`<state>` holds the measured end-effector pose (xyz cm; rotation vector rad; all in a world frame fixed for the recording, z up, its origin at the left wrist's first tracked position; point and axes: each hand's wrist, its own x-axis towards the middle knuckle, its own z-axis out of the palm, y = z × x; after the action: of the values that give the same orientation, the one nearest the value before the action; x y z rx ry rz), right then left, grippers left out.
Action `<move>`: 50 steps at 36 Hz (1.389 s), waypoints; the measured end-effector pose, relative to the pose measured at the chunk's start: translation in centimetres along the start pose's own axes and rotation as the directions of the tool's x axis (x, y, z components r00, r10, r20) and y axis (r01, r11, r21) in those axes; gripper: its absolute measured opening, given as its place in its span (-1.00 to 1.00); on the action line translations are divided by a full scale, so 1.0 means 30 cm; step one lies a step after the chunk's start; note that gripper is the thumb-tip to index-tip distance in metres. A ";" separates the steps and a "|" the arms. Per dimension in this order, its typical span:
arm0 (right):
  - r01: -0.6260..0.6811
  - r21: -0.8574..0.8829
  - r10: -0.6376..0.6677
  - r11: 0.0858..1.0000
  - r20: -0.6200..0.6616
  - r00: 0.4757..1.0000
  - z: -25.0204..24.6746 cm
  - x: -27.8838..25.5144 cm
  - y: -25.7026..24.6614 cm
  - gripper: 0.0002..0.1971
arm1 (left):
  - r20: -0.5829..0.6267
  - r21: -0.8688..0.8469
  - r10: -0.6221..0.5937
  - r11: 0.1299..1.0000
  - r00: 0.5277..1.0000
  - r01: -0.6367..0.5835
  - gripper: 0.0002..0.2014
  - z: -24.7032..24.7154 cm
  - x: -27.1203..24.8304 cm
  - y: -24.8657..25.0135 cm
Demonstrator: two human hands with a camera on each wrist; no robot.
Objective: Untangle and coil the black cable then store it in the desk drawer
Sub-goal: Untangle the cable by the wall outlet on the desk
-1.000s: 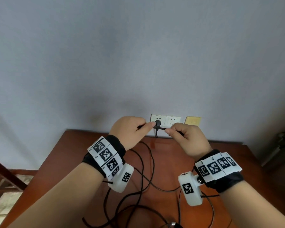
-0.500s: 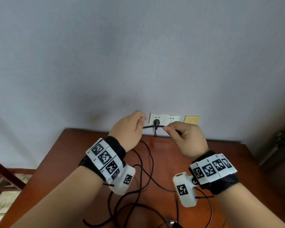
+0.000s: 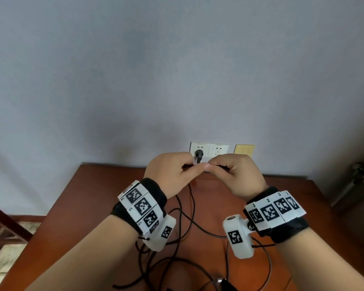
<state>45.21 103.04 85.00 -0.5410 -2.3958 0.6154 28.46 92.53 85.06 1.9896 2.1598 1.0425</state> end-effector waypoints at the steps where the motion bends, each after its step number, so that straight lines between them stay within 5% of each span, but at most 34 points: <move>1: 0.007 0.014 -0.007 1.000 0.016 1.000 -0.007 -0.002 0.004 -0.63 | 0.002 0.023 0.006 1.000 1.000 -0.006 -0.43 -0.003 -0.003 -0.015; 7: -0.078 -0.010 0.078 0.997 -0.002 0.997 -0.038 -0.015 0.044 -0.86 | -0.023 0.096 0.043 0.995 0.999 -0.040 -0.44 -0.065 -0.020 -0.098; 15: -0.197 0.076 0.198 0.977 -0.003 0.980 -0.028 -0.030 0.057 -0.86 | -0.063 0.232 -0.061 0.970 0.996 0.074 -0.47 -0.111 -0.033 -0.193; 19: -0.100 0.065 0.106 0.993 -0.086 0.991 -0.004 -0.009 0.022 -0.79 | -0.163 0.112 -0.131 0.982 0.978 0.151 -0.74 -0.075 -0.009 -0.192; 30: -0.030 0.074 0.040 0.997 -0.143 0.989 0.072 0.033 -0.060 -0.77 | -0.121 -0.201 -0.079 0.978 0.990 0.054 -0.78 0.054 -0.012 0.026; 36: -0.010 0.026 0.011 1.000 -0.019 1.000 0.031 0.002 -0.044 -0.71 | -0.111 -0.033 0.066 0.997 0.992 -0.070 -0.53 0.011 -0.017 -0.047; 50: -0.189 0.030 0.191 0.982 -0.128 0.973 -0.076 -0.046 0.056 -0.90 | -0.209 0.085 -0.004 0.996 0.978 0.022 -0.54 -0.093 -0.083 -0.215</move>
<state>48.08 104.38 85.09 -0.7855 -2.2303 0.6617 22.01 89.30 83.11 1.9789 2.3558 1.2271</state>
